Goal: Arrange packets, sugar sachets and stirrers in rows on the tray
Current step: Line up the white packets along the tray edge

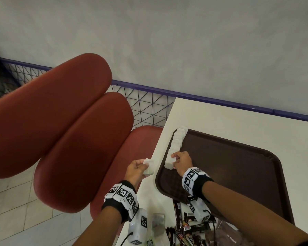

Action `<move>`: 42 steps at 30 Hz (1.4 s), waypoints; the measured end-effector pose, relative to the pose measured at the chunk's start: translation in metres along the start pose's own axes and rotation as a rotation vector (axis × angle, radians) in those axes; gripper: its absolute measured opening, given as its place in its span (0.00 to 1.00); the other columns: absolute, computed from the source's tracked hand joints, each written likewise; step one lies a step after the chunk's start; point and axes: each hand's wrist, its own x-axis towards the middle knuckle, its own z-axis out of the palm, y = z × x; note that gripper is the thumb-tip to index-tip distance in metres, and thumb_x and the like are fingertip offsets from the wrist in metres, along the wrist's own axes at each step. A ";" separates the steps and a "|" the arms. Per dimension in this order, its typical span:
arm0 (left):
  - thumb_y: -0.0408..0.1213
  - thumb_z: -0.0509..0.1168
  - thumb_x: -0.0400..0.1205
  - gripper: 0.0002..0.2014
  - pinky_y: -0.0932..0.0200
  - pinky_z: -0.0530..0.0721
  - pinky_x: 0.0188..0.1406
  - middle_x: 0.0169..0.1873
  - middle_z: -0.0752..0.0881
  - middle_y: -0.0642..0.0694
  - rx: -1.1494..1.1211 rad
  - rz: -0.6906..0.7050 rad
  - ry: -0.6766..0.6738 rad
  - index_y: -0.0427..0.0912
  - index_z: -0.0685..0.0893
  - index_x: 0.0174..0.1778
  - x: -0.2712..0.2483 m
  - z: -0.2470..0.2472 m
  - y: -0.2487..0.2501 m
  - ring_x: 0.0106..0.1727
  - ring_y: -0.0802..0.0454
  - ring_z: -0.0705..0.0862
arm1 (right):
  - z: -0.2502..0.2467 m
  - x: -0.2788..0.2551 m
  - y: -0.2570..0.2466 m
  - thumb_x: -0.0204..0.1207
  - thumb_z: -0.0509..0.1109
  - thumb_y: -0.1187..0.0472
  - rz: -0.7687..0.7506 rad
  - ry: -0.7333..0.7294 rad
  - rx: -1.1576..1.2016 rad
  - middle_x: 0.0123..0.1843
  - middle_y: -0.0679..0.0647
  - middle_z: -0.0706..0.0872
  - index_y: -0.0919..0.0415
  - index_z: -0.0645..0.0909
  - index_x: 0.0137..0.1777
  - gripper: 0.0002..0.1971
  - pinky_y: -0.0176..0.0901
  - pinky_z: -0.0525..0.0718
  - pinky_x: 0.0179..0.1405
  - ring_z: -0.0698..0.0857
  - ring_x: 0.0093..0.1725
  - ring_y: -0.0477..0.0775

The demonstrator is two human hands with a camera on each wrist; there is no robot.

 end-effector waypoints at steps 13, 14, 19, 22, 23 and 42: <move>0.20 0.58 0.81 0.15 0.55 0.85 0.41 0.55 0.80 0.40 0.057 0.057 -0.098 0.38 0.78 0.61 -0.008 0.010 0.010 0.52 0.45 0.81 | -0.015 -0.046 -0.040 0.73 0.67 0.73 -0.227 -0.243 0.275 0.39 0.44 0.81 0.51 0.78 0.37 0.14 0.25 0.75 0.44 0.78 0.39 0.40; 0.20 0.58 0.81 0.16 0.55 0.85 0.43 0.56 0.80 0.40 0.060 0.057 -0.098 0.37 0.78 0.62 -0.009 0.011 0.010 0.54 0.44 0.80 | -0.015 -0.047 -0.041 0.74 0.67 0.73 -0.222 -0.277 0.292 0.39 0.43 0.81 0.52 0.79 0.38 0.12 0.22 0.75 0.42 0.78 0.39 0.38; 0.22 0.59 0.81 0.17 0.57 0.85 0.41 0.59 0.80 0.38 0.071 0.052 -0.105 0.37 0.76 0.66 -0.013 0.012 0.012 0.56 0.42 0.81 | -0.020 -0.045 -0.036 0.76 0.66 0.72 -0.142 -0.311 0.353 0.41 0.44 0.83 0.70 0.84 0.55 0.10 0.20 0.76 0.39 0.80 0.40 0.37; 0.24 0.60 0.82 0.17 0.61 0.86 0.36 0.61 0.79 0.40 0.070 0.034 -0.109 0.37 0.74 0.67 -0.015 0.014 0.011 0.56 0.42 0.81 | -0.025 -0.045 -0.033 0.76 0.65 0.75 -0.141 -0.342 0.364 0.42 0.46 0.84 0.71 0.83 0.58 0.12 0.20 0.77 0.39 0.81 0.41 0.37; 0.25 0.60 0.82 0.17 0.61 0.86 0.34 0.61 0.79 0.39 0.065 0.019 -0.115 0.37 0.74 0.68 -0.015 0.014 0.010 0.53 0.43 0.82 | -0.027 -0.046 -0.032 0.76 0.65 0.75 -0.142 -0.329 0.364 0.43 0.47 0.85 0.71 0.83 0.58 0.13 0.20 0.77 0.40 0.81 0.42 0.37; 0.28 0.61 0.82 0.13 0.62 0.80 0.39 0.48 0.84 0.43 0.110 -0.045 -0.064 0.42 0.74 0.63 -0.023 -0.029 -0.003 0.38 0.53 0.80 | -0.014 -0.023 0.008 0.71 0.67 0.79 0.070 -0.088 0.303 0.54 0.67 0.87 0.73 0.84 0.54 0.12 0.42 0.84 0.58 0.84 0.46 0.56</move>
